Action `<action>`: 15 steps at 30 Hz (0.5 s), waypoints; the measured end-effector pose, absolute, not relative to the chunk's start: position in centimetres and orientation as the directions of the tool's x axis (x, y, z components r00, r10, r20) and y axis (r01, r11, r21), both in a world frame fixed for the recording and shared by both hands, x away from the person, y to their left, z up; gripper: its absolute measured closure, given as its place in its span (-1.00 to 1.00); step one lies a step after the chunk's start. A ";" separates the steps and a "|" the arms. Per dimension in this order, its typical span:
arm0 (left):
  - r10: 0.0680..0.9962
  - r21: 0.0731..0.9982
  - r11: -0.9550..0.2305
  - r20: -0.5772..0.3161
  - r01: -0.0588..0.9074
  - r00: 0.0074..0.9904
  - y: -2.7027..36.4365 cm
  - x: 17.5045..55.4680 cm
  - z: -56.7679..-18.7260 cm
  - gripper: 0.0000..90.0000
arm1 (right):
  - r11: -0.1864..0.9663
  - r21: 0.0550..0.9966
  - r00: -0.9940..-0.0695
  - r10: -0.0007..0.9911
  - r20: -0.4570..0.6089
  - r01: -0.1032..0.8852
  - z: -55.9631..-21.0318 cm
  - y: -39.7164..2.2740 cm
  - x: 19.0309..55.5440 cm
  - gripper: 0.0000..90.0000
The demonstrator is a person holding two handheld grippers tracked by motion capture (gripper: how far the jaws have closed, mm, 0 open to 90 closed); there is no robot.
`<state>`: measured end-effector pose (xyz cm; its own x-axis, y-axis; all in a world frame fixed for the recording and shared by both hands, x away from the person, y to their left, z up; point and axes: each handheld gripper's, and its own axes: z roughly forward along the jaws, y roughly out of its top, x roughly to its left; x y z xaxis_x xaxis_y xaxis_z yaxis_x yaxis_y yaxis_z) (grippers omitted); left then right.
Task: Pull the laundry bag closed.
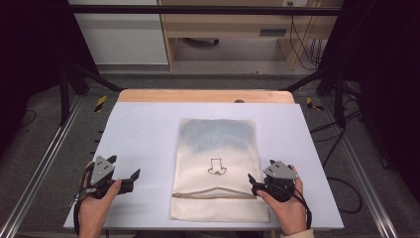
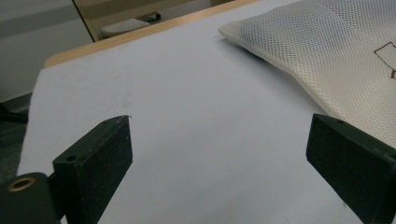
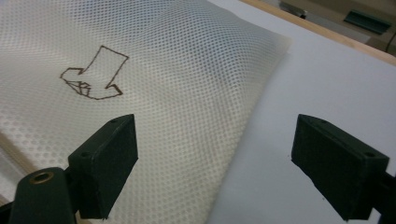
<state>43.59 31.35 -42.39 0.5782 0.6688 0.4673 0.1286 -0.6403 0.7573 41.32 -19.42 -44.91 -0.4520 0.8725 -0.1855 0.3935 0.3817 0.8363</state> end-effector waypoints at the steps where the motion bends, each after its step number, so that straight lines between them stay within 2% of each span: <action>1: 0.666 0.756 -0.642 0.464 0.130 0.584 31.4 43.7 -42.4 -0.86 | 0.389 0.831 -0.465 0.866 -0.183 0.397 -44.9 -19.1 41.4 -0.65; 6: 0.665 0.765 -0.634 0.464 0.113 0.585 31.6 43.1 -42.1 -0.91 | 0.482 0.777 -0.545 0.810 -0.219 0.405 -44.2 -17.0 41.1 -0.61; 8: 0.682 0.789 -0.604 0.435 0.117 0.588 31.6 42.8 -42.3 -0.93 | 0.490 0.771 -0.562 0.799 -0.213 0.405 -44.1 -16.7 41.0 -0.61; 10: 0.699 0.807 -0.579 0.415 0.120 0.583 31.5 42.6 -42.4 -0.94 | 0.534 0.743 -0.619 0.757 -0.208 0.403 -43.8 -15.6 40.9 -0.58; 15: 0.699 0.800 -0.585 0.415 0.132 0.582 31.4 42.7 -42.5 -0.94 | 0.565 0.730 -0.667 0.717 -0.204 0.384 -43.1 -14.0 41.0 -0.56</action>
